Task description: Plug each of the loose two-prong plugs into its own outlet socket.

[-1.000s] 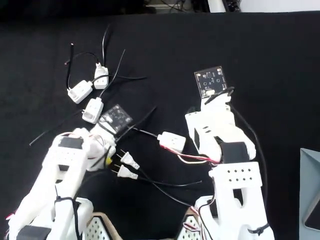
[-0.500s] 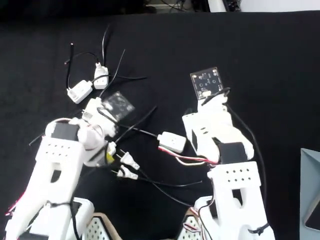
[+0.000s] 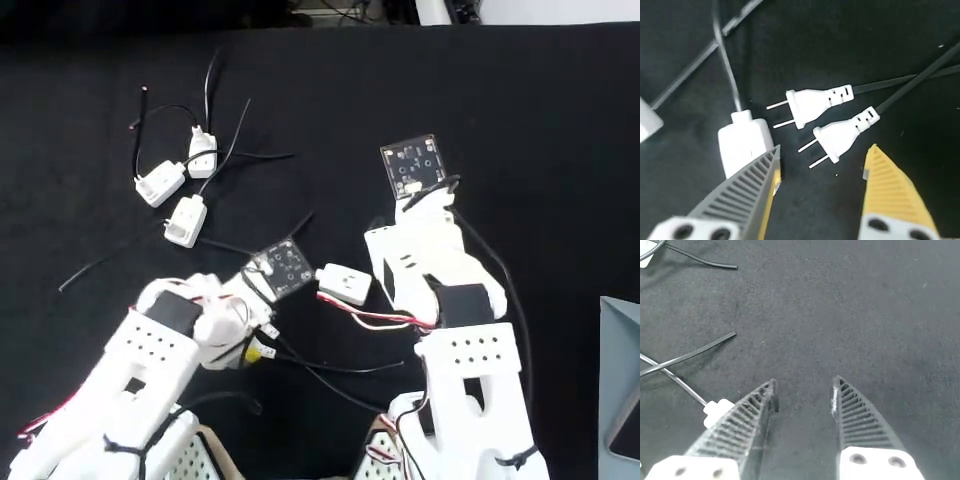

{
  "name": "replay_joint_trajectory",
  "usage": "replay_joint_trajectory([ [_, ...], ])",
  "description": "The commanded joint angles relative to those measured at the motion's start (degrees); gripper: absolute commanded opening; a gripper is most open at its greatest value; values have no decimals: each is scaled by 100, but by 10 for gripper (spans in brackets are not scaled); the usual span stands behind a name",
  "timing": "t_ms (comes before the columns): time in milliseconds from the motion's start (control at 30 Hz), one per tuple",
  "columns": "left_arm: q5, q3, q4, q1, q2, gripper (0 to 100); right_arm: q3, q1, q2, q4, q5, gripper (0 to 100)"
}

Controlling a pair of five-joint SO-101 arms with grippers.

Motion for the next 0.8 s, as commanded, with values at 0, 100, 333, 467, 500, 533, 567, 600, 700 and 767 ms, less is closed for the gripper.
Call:
replay_joint_trajectory([
  [0, 53, 180, -484, 154, 334, 265, -40, -88, -84, -70, 44, 178],
  [100, 70, 215, -633, 382, 633, 260, -40, -88, -84, -70, 44, 178],
  [333, 536, 180, -1134, 760, 1363, 251, -40, -88, -84, -70, 44, 178],
  [467, 527, 40, -1134, 760, 1670, 169, -40, -88, -84, -70, 44, 178],
  [500, 536, 13, -1143, 769, 1714, 151, -40, -88, -84, -70, 44, 178],
  [533, 536, 13, -1160, 769, 1741, 136, -40, -88, -84, -70, 44, 178],
  [567, 536, 4, -1160, 769, 1741, 122, -40, -88, -84, -70, 44, 178],
  [600, 545, -31, -1169, 769, 1749, 111, -40, -88, -84, -70, 44, 178],
  [700, 695, -312, -985, 716, 1749, 62, -40, -88, -92, -70, 44, 178],
  [767, 985, -629, -703, 708, 1749, 38, -40, -88, -92, -70, 44, 178],
])
